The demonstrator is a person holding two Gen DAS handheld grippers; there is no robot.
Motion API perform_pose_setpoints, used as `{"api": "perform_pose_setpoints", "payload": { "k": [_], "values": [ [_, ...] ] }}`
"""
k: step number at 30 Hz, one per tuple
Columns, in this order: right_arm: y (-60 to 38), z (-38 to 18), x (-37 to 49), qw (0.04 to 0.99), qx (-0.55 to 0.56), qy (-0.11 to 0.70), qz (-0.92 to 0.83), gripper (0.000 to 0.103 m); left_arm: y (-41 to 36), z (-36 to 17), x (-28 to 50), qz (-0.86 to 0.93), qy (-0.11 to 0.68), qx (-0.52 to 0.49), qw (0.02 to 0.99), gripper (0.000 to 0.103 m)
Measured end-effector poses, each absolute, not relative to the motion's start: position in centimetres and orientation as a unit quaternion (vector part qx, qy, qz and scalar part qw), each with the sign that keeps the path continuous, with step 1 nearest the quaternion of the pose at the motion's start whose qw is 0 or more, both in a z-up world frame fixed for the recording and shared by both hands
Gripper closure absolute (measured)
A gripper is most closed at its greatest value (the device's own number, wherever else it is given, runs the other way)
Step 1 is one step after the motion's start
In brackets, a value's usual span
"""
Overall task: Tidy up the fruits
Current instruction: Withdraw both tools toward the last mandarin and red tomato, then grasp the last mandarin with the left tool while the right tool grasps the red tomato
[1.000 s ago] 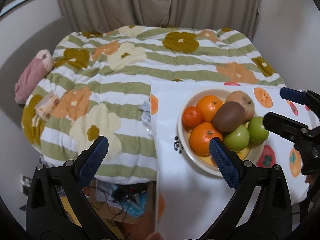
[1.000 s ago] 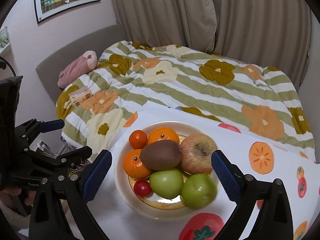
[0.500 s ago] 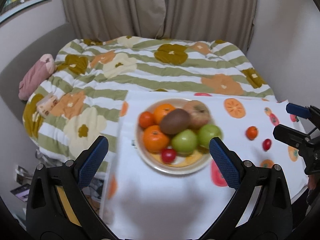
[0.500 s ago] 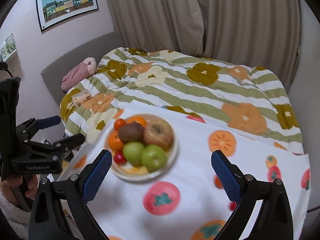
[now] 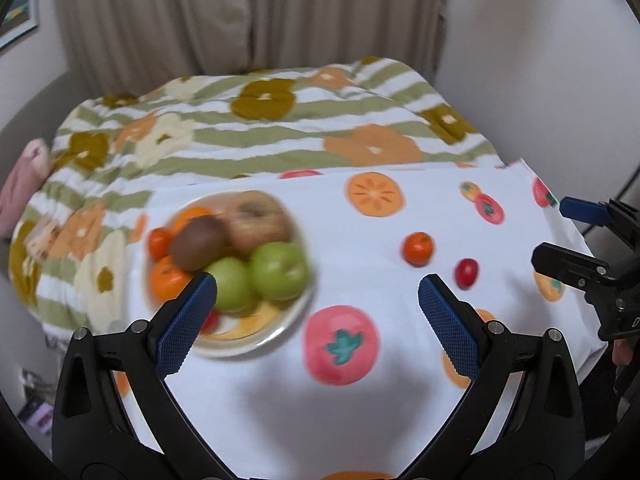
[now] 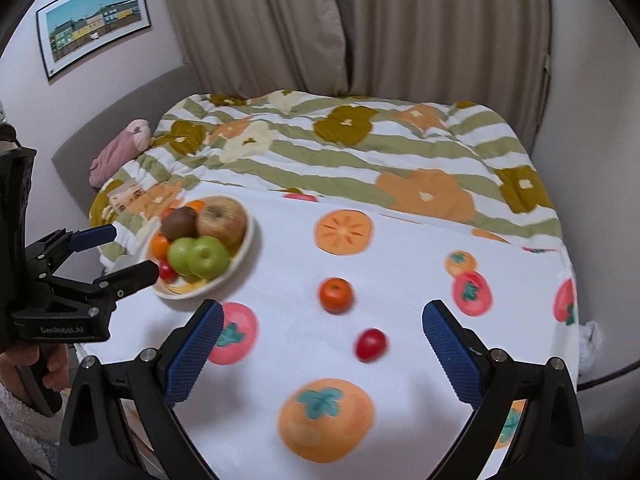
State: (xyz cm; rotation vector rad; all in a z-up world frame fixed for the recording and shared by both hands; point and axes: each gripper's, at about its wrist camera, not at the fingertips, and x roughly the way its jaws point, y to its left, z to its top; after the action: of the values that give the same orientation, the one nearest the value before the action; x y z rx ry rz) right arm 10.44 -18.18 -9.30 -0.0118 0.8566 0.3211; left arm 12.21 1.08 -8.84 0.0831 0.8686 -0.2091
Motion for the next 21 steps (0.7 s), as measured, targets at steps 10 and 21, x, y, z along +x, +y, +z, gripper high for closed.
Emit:
{"api": "perform_pose_setpoints", "payload": {
  "k": [10, 21],
  "values": [
    [-22.6, -13.9, 10.9, 0.89, 0.017, 0.443, 0.11, 0.003, -5.7, -13.9, 16.3, -0.178, 0.443, 0.093, 0.873, 0.0],
    [-25.1, -18.5, 11.1, 0.871, 0.051, 0.478, 0.103, 0.003, -9.8, -18.1, 19.3, -0.207, 0.459, 0.129, 0.854, 0.017]
  ]
}}
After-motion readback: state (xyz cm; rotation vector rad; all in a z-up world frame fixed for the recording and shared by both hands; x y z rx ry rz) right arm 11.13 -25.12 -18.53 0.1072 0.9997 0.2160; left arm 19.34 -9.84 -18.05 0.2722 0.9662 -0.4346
